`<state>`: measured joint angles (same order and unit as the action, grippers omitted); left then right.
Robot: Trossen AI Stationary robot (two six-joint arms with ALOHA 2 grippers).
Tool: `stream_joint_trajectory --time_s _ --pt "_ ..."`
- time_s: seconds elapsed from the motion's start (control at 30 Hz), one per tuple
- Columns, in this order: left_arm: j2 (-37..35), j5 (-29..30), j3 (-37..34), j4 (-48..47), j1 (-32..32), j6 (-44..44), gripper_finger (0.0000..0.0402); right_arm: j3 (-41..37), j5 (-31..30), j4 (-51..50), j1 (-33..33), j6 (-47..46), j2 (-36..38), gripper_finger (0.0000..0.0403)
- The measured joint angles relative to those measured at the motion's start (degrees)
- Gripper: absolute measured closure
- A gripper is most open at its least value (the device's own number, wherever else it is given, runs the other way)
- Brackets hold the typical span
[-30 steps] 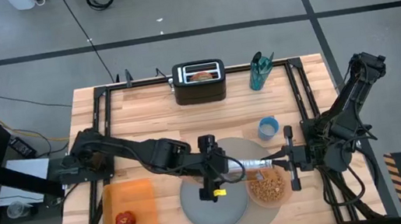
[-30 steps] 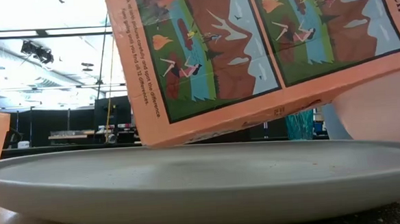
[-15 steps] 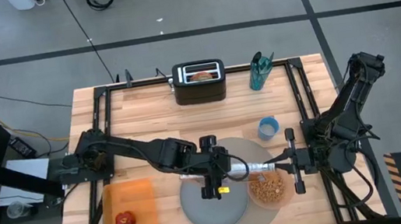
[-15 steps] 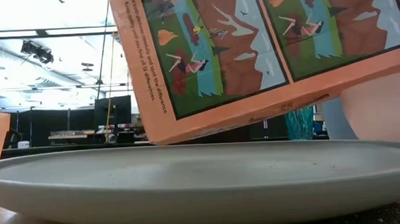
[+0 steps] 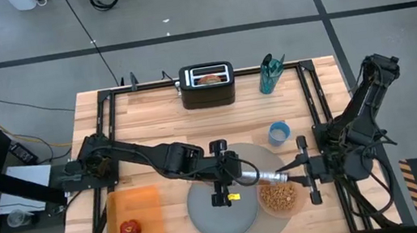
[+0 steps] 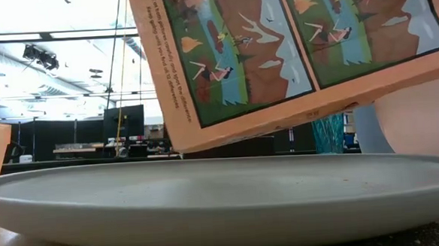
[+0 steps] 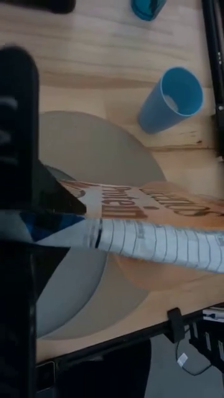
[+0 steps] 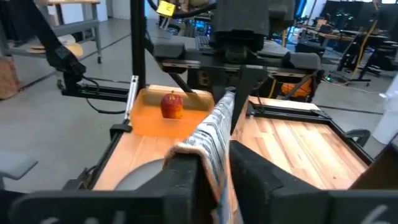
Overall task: Arrange a breakfast setting
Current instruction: Pour the cereal into the orange bowl
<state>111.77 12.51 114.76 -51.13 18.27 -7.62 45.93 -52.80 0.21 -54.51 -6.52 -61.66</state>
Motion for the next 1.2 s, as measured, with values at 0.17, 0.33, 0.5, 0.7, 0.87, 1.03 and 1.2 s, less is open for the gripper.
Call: stream_joint_trajectory --time_s 0.17,0.33,0.5,0.7,0.87,1.03,1.2 --pt "-0.70 0.96 0.04 0.25 1.22 0.77 0.0390 2.85 -0.04 -3.58 -1.97 -1.04 0.92 0.0248" --pt "-0.92 2.44 0.04 -0.54 1.83 0.79 0.0390 5.96 -4.45 -9.76 -5.30 -2.61 1.74 0.0223" --pt "-2.60 4.54 0.02 -0.59 2.50 1.26 0.0389 8.21 -9.20 -10.79 -9.60 -1.08 2.65 0.0224" --pt "-4.63 5.17 0.02 2.44 3.18 2.02 0.0389 10.02 -16.58 -10.58 -14.04 1.60 3.07 0.0224" --pt "-5.50 11.01 0.02 3.04 5.18 5.56 0.0389 10.34 -25.10 -8.30 -19.80 3.38 3.40 0.0224" --pt "-5.58 13.95 -1.10 4.19 6.96 7.00 0.0392 10.34 -34.11 -7.54 -24.27 4.62 3.02 0.0224" --pt "-8.28 14.69 -11.66 12.22 7.04 7.80 0.0392 10.34 -36.06 -7.51 -26.74 3.79 2.78 0.0224"
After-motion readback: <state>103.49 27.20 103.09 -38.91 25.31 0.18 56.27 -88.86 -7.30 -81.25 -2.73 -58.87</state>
